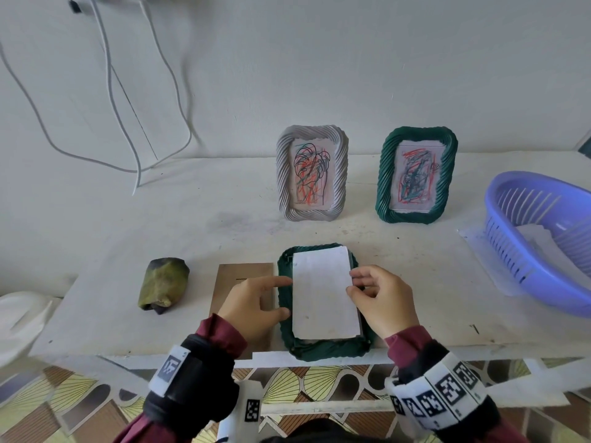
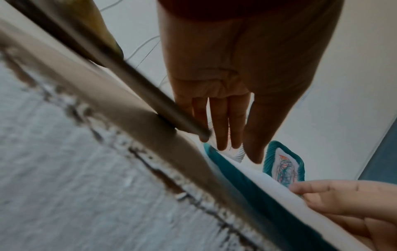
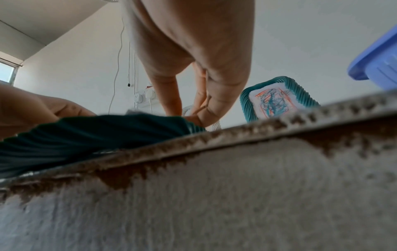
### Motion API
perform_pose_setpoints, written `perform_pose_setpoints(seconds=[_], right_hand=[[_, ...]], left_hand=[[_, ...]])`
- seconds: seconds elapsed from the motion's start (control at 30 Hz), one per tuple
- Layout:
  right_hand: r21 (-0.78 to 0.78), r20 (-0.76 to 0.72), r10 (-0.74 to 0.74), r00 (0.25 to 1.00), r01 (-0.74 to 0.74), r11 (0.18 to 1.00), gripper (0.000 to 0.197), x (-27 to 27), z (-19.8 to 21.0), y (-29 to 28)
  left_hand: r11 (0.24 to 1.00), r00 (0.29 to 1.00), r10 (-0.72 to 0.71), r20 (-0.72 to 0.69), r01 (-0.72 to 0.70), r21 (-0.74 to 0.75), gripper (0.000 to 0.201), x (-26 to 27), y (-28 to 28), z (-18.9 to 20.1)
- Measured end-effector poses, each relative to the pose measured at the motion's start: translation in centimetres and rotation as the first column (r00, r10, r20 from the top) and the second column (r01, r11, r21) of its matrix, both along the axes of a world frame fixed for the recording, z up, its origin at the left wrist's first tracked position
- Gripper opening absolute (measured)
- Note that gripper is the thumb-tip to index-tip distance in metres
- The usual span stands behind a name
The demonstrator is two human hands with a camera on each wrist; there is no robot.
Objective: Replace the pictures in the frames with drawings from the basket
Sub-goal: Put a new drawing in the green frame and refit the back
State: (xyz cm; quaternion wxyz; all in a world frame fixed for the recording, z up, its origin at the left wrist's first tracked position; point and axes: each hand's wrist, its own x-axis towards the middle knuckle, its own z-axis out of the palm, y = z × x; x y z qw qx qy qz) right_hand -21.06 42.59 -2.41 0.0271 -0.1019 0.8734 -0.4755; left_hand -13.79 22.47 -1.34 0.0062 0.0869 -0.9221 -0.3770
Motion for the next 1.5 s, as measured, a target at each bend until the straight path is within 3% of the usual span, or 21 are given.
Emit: perform_pose_setpoints(seconds=[0.23,0.33,0.4,0.5,1.13,1.5], right_hand=[[-0.123,0.1,-0.01,0.995,0.023,0.992,0.026,-0.3,0.1,0.4],[-0.2,0.149,-0.003,0.989,0.033,0.979,0.027,-0.4,0.3,0.7],[-0.22,0.165,0.009,0.986,0.028,0.975,0.027,-0.4,0.3,0.9],[-0.205,0.158,0.018,0.987,0.015,0.979,0.027,-0.3,0.1,0.9],[-0.218,0.122,-0.018,0.992,0.045,0.975,0.029,0.0,-0.9,0.5],[-0.115,0.063,-0.018,0.998,0.025,0.993,0.027,0.3,-0.8,0.1]], left_hand=[[0.99,0.986,-0.143,0.081,0.143,0.008,0.068,0.8,-0.4,-1.0],[0.962,0.947,-0.268,0.175,0.273,-0.002,0.108,1.1,-0.6,-1.4],[0.931,0.921,-0.334,0.2,0.356,-0.085,0.123,1.2,-0.6,-1.7],[0.913,0.921,-0.347,0.177,0.375,-0.16,0.123,1.4,-0.5,-2.1],[0.929,0.939,-0.314,0.14,0.334,-0.157,0.11,1.7,0.0,-1.8],[0.933,0.942,-0.298,0.155,0.322,-0.163,0.111,1.7,0.1,-1.8]])
